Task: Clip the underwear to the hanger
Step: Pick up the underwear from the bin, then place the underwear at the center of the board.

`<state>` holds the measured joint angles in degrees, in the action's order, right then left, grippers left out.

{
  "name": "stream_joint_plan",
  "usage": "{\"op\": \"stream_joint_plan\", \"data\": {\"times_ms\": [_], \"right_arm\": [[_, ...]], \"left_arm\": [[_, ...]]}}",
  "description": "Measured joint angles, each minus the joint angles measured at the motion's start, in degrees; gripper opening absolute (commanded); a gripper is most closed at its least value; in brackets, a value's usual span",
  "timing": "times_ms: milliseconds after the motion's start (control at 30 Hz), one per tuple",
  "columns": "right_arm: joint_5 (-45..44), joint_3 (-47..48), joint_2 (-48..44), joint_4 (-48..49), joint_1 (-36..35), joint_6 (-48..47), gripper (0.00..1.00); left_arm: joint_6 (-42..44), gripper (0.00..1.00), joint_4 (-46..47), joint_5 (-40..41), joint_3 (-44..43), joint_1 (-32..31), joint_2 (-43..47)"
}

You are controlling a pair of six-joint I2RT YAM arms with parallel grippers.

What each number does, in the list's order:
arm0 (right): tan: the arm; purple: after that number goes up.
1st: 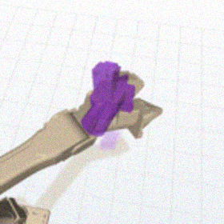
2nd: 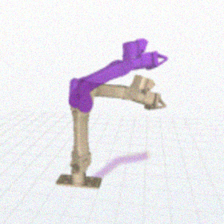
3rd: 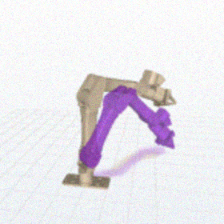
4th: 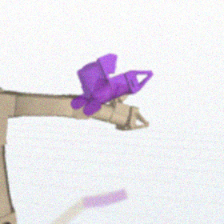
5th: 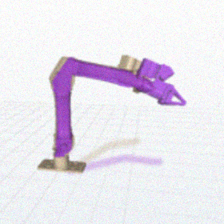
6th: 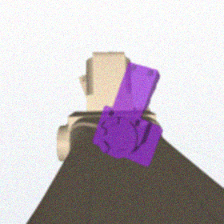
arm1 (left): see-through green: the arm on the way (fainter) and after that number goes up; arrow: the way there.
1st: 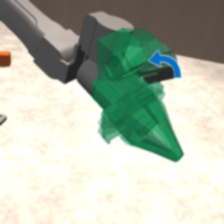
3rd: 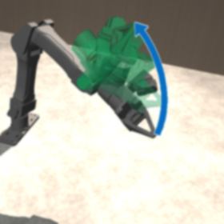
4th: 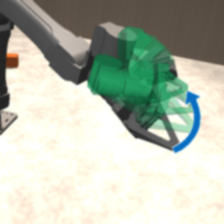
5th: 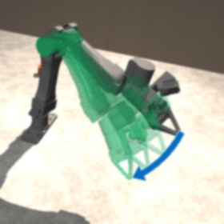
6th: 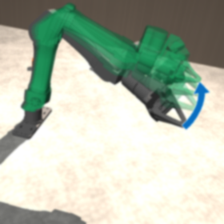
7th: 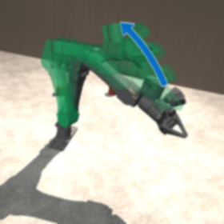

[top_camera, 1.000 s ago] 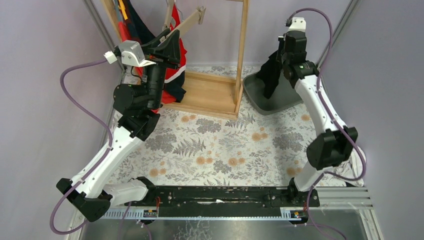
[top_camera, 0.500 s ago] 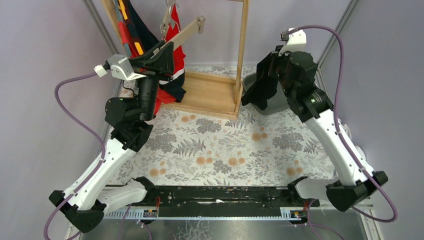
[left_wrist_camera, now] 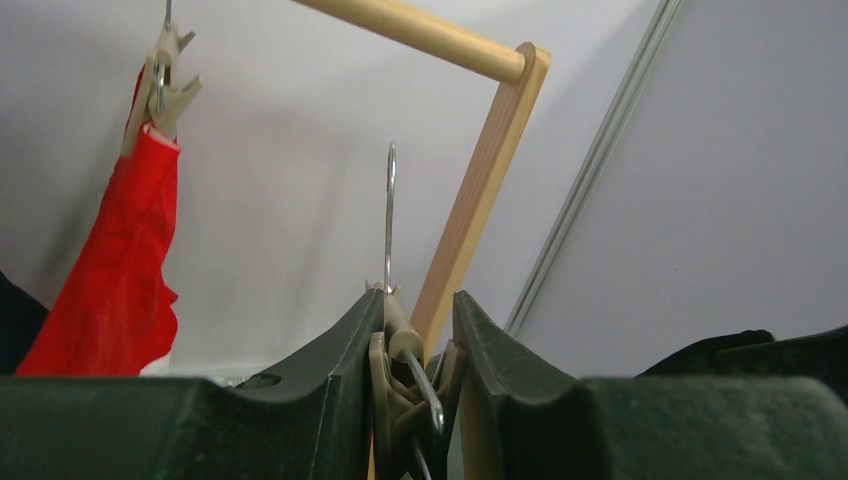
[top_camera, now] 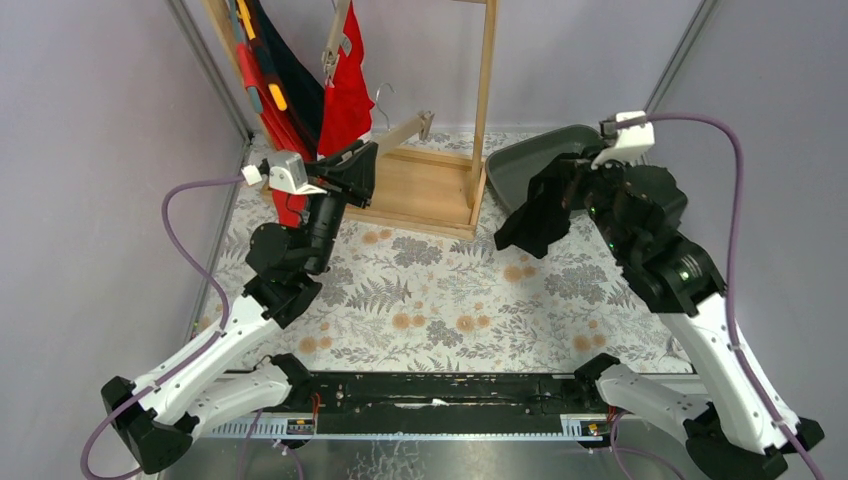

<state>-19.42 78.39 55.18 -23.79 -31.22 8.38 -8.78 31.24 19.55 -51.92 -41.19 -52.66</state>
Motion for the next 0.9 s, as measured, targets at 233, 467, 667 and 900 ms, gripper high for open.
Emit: {"op": "stream_joint_plan", "data": {"times_ms": [233,467,667,900], "right_arm": [[3.3,0.0,-6.1,-8.9,-0.2,3.6,0.0],[7.7,-4.0,-0.9,-10.0,-0.2,7.8,0.0],[10.6,-8.2,18.6,-4.1,-0.2,10.6,0.23],[10.3,-8.0,34.2,5.9,-0.2,10.1,0.8]], "left_arm": [[-0.1,0.0,5.7,5.4,7.6,-5.2,2.6],[0.9,0.0,11.1,11.1,12.9,-10.2,1.9],[0.6,0.0,14.2,14.2,16.1,-11.4,1.9],[-1.0,0.0,15.5,16.8,20.1,-11.7,2.0]]}}
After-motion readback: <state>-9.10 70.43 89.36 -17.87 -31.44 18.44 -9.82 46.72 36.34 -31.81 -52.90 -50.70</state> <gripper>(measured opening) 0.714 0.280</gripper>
